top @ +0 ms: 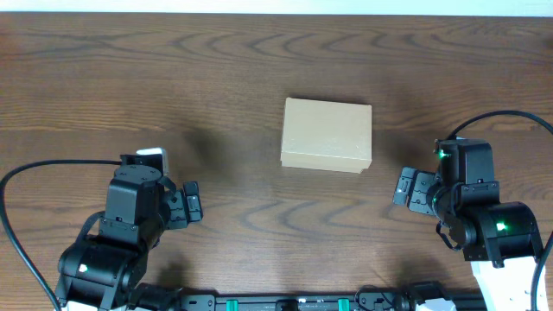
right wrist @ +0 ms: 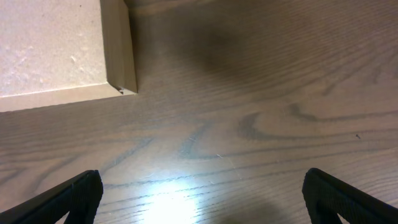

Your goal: Pack container

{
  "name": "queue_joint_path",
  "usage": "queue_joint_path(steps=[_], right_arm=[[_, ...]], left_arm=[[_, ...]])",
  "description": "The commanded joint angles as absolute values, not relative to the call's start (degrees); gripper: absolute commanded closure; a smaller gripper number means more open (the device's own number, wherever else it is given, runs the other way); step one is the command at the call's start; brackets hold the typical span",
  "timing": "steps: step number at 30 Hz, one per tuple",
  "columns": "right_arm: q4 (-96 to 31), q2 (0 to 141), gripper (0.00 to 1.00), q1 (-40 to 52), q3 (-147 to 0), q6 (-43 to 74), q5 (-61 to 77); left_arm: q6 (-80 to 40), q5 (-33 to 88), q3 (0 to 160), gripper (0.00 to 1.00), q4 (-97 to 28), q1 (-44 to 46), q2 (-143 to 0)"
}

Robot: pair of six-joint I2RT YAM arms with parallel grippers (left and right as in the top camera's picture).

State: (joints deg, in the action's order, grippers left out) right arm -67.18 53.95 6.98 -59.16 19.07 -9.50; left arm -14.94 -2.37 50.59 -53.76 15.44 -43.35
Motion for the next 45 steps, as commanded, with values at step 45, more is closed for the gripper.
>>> queue_joint_path(steps=[45], right_arm=[[-17.41, 23.92, 0.01, 4.80, -20.40, 9.34, -12.93]], left_arm=[[-14.63, -3.42, 50.48, 0.05, -53.95, 15.40, -43.27]])
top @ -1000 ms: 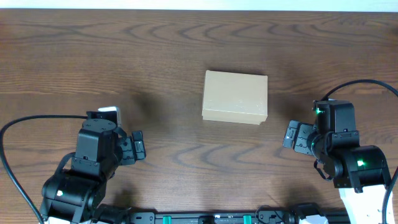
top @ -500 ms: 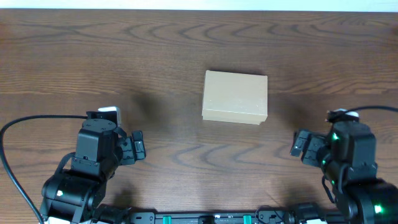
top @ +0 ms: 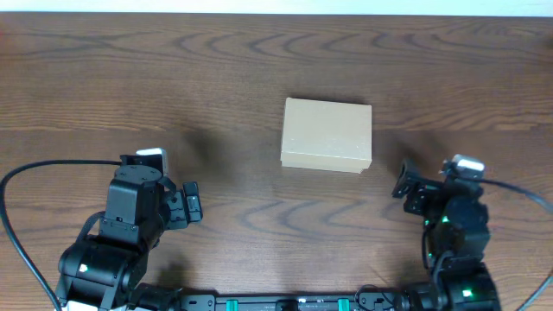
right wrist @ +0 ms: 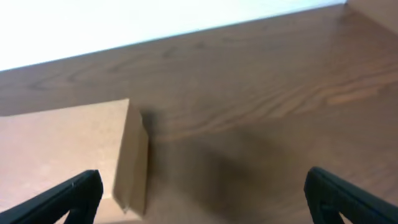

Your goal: Pack container

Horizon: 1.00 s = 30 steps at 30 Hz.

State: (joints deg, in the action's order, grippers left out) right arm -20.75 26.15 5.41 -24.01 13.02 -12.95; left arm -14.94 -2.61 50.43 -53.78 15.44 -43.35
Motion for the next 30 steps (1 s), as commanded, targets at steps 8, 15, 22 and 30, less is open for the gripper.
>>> queue_joint_path(steps=[8, 15, 22, 30], right_arm=[[-12.67, 18.96, 0.01, 4.80, -14.04, -5.19, -10.07], [-12.64, 14.28, 0.01, 4.54, -10.55, -5.76, -10.07], [-12.62, 10.50, 0.01, 3.25, -6.72, 2.59, -10.04], [-12.62, 7.64, 0.01, 2.63, -4.80, 5.78, -10.07]], left_arm=[[-14.63, -3.42, 50.48, 0.05, -53.95, 15.40, -43.27], [-14.63, -3.42, 50.48, 0.05, -53.95, 15.40, -43.27], [-14.63, -3.42, 50.48, 0.05, -53.95, 15.40, -43.27], [-14.63, -3.42, 50.48, 0.05, -53.95, 15.40, -43.27]])
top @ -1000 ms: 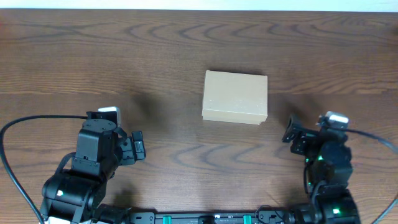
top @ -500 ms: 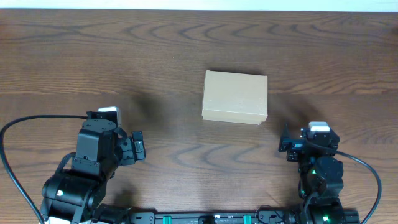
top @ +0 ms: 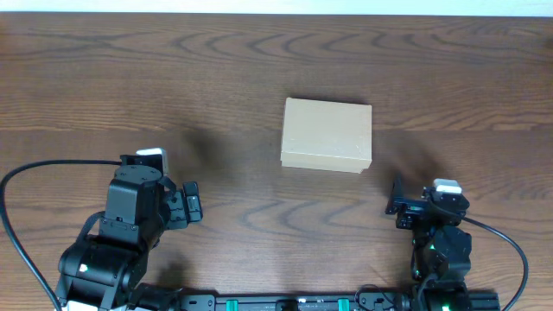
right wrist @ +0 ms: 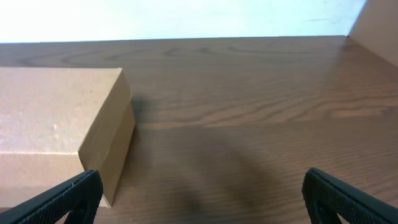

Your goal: Pack container

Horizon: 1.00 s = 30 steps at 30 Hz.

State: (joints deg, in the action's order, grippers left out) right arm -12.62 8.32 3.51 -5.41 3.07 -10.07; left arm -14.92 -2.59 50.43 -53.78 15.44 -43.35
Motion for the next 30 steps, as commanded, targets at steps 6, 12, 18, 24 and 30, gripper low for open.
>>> queue_joint_path(steps=[6, 12, 18, 24, 30], right_arm=[[-10.63, 5.04, 0.01, 2.63, -3.40, 8.58, -10.04], [-8.73, 0.34, 0.01, 1.67, -3.03, 8.56, -10.07], [-3.90, 0.30, 0.01, 1.52, -1.32, 8.80, -10.00], [-3.03, 0.27, 0.01, 1.52, -0.27, 8.99, -9.56], [-3.29, 0.27, 0.01, 1.52, -0.27, 8.97, -8.64]], left_arm=[[-14.63, -3.42, 50.48, 0.05, -53.95, 15.40, -43.27], [-14.63, -3.42, 50.48, 0.05, -53.95, 15.40, -43.27], [-14.63, -3.42, 50.48, 0.05, -53.95, 15.40, -43.27], [-14.63, -3.44, 50.48, 0.05, -53.95, 15.40, -43.27], [-14.63, -3.42, 50.48, 0.05, -53.95, 15.40, -43.27]])
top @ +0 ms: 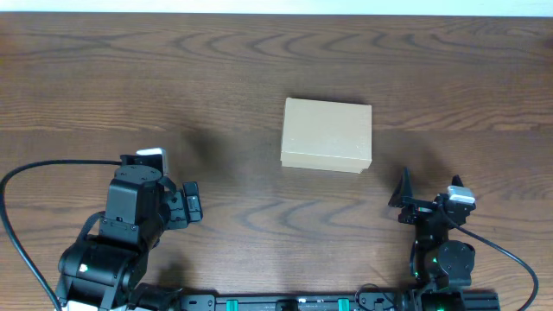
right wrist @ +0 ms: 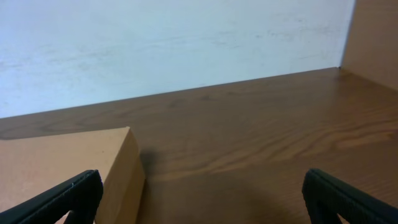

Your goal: Pack container

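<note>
A shut brown cardboard box [top: 327, 135] lies flat on the wooden table [top: 130, 86], near its middle. My right gripper [top: 403, 200] sits low near the front edge, to the right of and in front of the box, and stands open with nothing between its fingers. In the right wrist view the right gripper [right wrist: 202, 202] looks level across the table, with the box's near corner [right wrist: 68, 168] at lower left, by the left fingertip. My left gripper [top: 192, 204] is at front left, well clear of the box, its fingers apart and empty.
A white wall [right wrist: 186, 43] stands behind the table's far edge. A brown side panel [right wrist: 374, 37] rises at the far right. Black cables [top: 34, 173] loop from both arms at the front.
My right arm has folded back slightly toward the front edge and tilted up, so the wrist view now shows more wall and less of the box. The left arm and the box have not moved.
My right gripper was first beside the box's right end, open and looking down at the table. It then stood nearer the front edge, tilted up toward the box, then lower and more level. Now it faces the wall. The box and left arm stayed put.
</note>
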{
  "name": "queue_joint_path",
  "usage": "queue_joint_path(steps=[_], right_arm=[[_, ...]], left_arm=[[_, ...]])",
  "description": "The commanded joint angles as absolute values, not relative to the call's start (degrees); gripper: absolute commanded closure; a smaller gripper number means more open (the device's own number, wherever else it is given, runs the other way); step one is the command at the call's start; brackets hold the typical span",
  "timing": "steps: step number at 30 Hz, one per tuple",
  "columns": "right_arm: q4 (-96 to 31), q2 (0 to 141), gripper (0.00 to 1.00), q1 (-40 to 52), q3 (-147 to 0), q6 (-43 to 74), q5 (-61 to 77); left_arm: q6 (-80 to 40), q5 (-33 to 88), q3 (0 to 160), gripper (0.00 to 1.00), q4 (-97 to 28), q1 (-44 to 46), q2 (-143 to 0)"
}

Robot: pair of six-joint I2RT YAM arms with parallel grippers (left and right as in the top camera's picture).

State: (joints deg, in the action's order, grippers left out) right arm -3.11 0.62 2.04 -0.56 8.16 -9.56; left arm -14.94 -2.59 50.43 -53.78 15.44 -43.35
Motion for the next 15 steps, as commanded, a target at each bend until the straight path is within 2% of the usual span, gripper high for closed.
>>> queue_joint_path(steps=[1, 15], right_arm=[[-3.42, 0.27, 0.01, 1.52, -0.27, 8.97, -8.47], [-3.66, 0.27, 0.01, 1.52, -0.30, 8.10, -5.58]], left_arm=[[-14.63, -3.42, 50.48, 0.05, -53.95, 15.40, -43.27], [-14.63, -3.42, 50.48, 0.05, -53.95, 15.40, -43.27]])
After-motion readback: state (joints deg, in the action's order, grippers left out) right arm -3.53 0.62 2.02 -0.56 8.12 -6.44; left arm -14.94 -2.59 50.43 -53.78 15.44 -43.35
